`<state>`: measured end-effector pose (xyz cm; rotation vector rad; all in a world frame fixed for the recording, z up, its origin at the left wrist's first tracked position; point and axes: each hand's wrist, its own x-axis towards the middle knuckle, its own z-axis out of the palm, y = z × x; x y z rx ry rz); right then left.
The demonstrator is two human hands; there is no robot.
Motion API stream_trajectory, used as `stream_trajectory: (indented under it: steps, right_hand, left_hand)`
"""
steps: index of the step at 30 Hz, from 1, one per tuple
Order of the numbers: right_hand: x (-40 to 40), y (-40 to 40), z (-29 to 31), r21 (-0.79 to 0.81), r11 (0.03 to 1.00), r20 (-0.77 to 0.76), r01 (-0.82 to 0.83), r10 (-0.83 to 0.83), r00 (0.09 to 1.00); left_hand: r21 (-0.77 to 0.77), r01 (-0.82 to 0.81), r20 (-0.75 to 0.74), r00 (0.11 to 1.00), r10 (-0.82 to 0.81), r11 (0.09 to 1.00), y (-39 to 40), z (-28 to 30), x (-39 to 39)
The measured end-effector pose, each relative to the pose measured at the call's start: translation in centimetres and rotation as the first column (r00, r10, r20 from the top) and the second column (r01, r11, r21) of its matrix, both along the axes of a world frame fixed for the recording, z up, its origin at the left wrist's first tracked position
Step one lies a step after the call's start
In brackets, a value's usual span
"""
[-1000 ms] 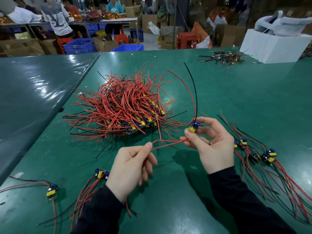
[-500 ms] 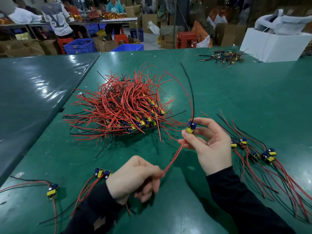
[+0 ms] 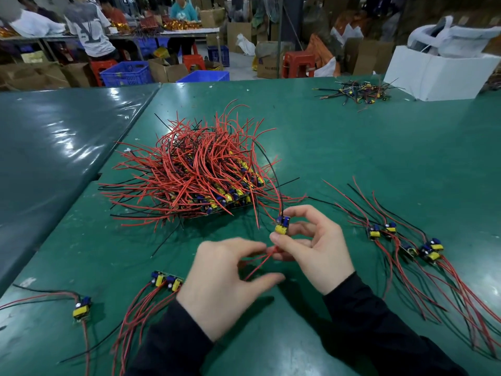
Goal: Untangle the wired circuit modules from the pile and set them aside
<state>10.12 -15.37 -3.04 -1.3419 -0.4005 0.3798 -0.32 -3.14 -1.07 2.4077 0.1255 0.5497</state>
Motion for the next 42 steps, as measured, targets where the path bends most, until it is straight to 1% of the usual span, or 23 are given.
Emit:
stream_trajectory:
  steps: [1, 2, 5, 9, 12, 13, 15, 17, 18, 19, 20, 21, 22, 23, 25, 27, 28, 30, 33, 34, 36, 38, 42]
  right_hand:
    - [0.1, 0.0, 0.0, 0.007, 1.0, -0.024, -0.003, 0.004, 1.0]
    - [0.2, 0.0, 0.1, 0.021, 1.0, -0.056, -0.004, 0.006, 0.998]
    - [0.6, -0.1, 0.6, 0.07, 0.998, -0.153, -0.004, 0.015, 0.988]
    - [0.8, -0.4, 1.3, 0.109, 0.993, -0.276, -0.044, 0.073, 0.958]
    - [0.9, -0.5, 1.5, 0.055, 0.997, -0.295, -0.056, 0.07, 0.953]
    - [1.0, -0.5, 1.4, 0.053, 0.997, -0.291, -0.052, 0.065, 0.954]
    - [1.1, -0.6, 1.4, 0.07, 0.997, -0.28, -0.042, 0.06, 0.958]
    - [1.2, -0.6, 1.4, 0.075, 0.997, -0.276, -0.031, 0.05, 0.96]
    - [1.2, -0.7, 1.5, 0.069, 0.997, -0.272, -0.028, 0.046, 0.961]
    - [1.3, -0.7, 1.5, 0.059, 0.998, -0.264, -0.028, 0.042, 0.964]
    - [1.3, -0.7, 1.6, 0.05, 0.998, -0.253, -0.028, 0.039, 0.967]
    - [1.2, -0.7, 1.6, 0.044, 0.999, -0.244, -0.026, 0.036, 0.969]
    - [1.2, -0.7, 1.6, 0.044, 0.999, -0.238, -0.021, 0.031, 0.971]
    - [1.1, -0.6, 1.6, 0.054, 0.998, -0.236, -0.014, 0.027, 0.971]
    - [0.9, -0.4, 1.4, 0.087, 0.996, -0.247, 0.005, 0.017, 0.969]
    - [0.6, -0.2, 1.3, 0.1, 0.995, -0.262, 0.005, 0.021, 0.965]
    - [0.4, -0.2, 1.2, 0.1, 0.995, -0.263, -0.009, 0.035, 0.964]
    - [0.2, -0.2, 1.2, 0.092, 0.994, -0.251, -0.053, 0.075, 0.965]
    - [-0.1, -0.1, 1.2, 0.021, 0.996, -0.184, -0.088, 0.091, 0.979]
    - [-0.2, -0.1, 1.2, 0.017, 0.996, -0.164, -0.091, 0.093, 0.982]
    - [-0.5, 0.1, 1.0, 0.049, 0.994, -0.144, -0.096, 0.102, 0.984]
    - [-0.8, 0.2, 0.9, 0.063, 0.993, -0.123, -0.104, 0.111, 0.986]
    - [-0.8, 0.2, 0.9, 0.079, 0.992, -0.101, -0.096, 0.104, 0.989]
  left_hand:
    - [0.096, 0.0, 0.01, 1.0, -0.001, 0.995, -0.2, -0.3, 0.1]
    - [0.144, -0.01, 0.025, 1.0, 0.006, 0.989, -0.3, -0.5, 0.2]
    - [0.135, -0.02, 0.041, 0.999, 0.015, 0.991, -0.3, -0.7, 0.4]
    - [-0.019, -0.006, -0.019, 1.0, 0.006, 1.0, 0.1, -1.4, 0.4]
    - [0.007, 0.007, -0.002, 1.0, -0.007, 1.0, 0.1, -1.6, 0.4]
    - [-0.013, 0.012, 0.002, 1.0, -0.012, 1.0, 0.1, -1.5, 0.4]
    - [-0.176, 0.024, 0.003, 1.0, -0.023, 0.984, 0.0, -1.3, 0.4]
    - [-0.395, 0.015, -0.039, 0.999, -0.032, 0.918, -0.2, -0.9, 0.5]
    - [-0.519, 0.008, -0.077, 0.995, -0.056, 0.855, -0.2, -0.8, 0.5]
    - [-0.653, -0.003, -0.124, 0.987, -0.102, 0.757, -0.1, -0.6, 0.6]
    - [-0.771, -0.024, -0.171, 0.97, -0.171, 0.637, 0.0, -0.4, 0.6]
    - [-0.846, -0.05, -0.215, 0.943, -0.255, 0.531, 0.2, -0.2, 0.5]
    - [-0.882, -0.075, -0.256, 0.905, -0.34, 0.466, 0.4, 0.1, 0.4]
    - [-0.891, -0.096, -0.298, 0.861, -0.412, 0.443, 0.6, 0.2, 0.3]
    - [-0.881, -0.129, -0.366, 0.796, -0.483, 0.454, 0.5, 0.2, 0.4]
    - [-0.868, -0.176, -0.409, 0.785, -0.466, 0.464, 0.3, 0.0, 0.5]
    - [-0.869, -0.201, -0.419, 0.787, -0.454, 0.453, 0.4, -0.1, 0.5]
    - [-0.896, -0.237, -0.4, 0.798, -0.45, 0.374, 0.6, 0.0, 0.6]
    - [-0.949, -0.228, -0.301, 0.855, -0.421, 0.216, 0.9, 0.3, 0.6]
    - [-0.958, -0.223, -0.278, 0.873, -0.401, 0.179, 0.9, 0.3, 0.6]
    - [-0.966, -0.219, -0.255, 0.895, -0.367, 0.138, 0.6, 0.0, 0.7]
    - [-0.966, -0.215, -0.252, 0.907, -0.336, 0.144, 0.3, -0.4, 0.7]
    - [-0.955, -0.205, -0.264, 0.918, -0.296, 0.214, -0.2, -0.8, 0.8]
